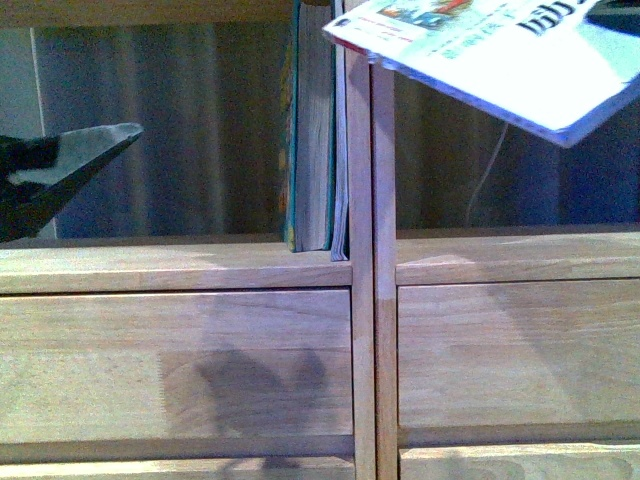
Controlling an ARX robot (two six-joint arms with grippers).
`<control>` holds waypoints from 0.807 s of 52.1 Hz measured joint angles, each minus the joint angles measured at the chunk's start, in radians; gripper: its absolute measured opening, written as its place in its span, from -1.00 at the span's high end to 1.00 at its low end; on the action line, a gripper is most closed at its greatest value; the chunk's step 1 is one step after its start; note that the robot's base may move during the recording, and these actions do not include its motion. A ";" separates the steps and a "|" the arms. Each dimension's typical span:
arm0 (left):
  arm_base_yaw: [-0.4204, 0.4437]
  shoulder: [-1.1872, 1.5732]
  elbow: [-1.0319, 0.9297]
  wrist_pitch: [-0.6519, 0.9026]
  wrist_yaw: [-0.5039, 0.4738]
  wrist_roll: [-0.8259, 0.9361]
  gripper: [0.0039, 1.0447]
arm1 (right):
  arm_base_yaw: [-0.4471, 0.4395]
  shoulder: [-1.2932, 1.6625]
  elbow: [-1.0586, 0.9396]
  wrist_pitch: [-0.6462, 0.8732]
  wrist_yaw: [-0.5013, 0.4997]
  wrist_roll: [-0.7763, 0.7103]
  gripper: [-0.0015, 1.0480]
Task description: Organize books on shelf
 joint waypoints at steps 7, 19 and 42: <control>-0.051 0.033 0.032 0.037 -0.001 -0.032 -0.86 | 0.090 0.085 0.048 0.058 0.046 0.050 0.86; -0.083 0.046 0.057 0.102 -0.015 -0.102 -0.86 | 0.231 0.197 0.087 0.121 0.089 0.128 0.86; -0.093 0.039 -0.010 0.319 0.035 -0.183 -0.86 | 0.274 0.301 0.090 0.316 0.076 0.467 0.86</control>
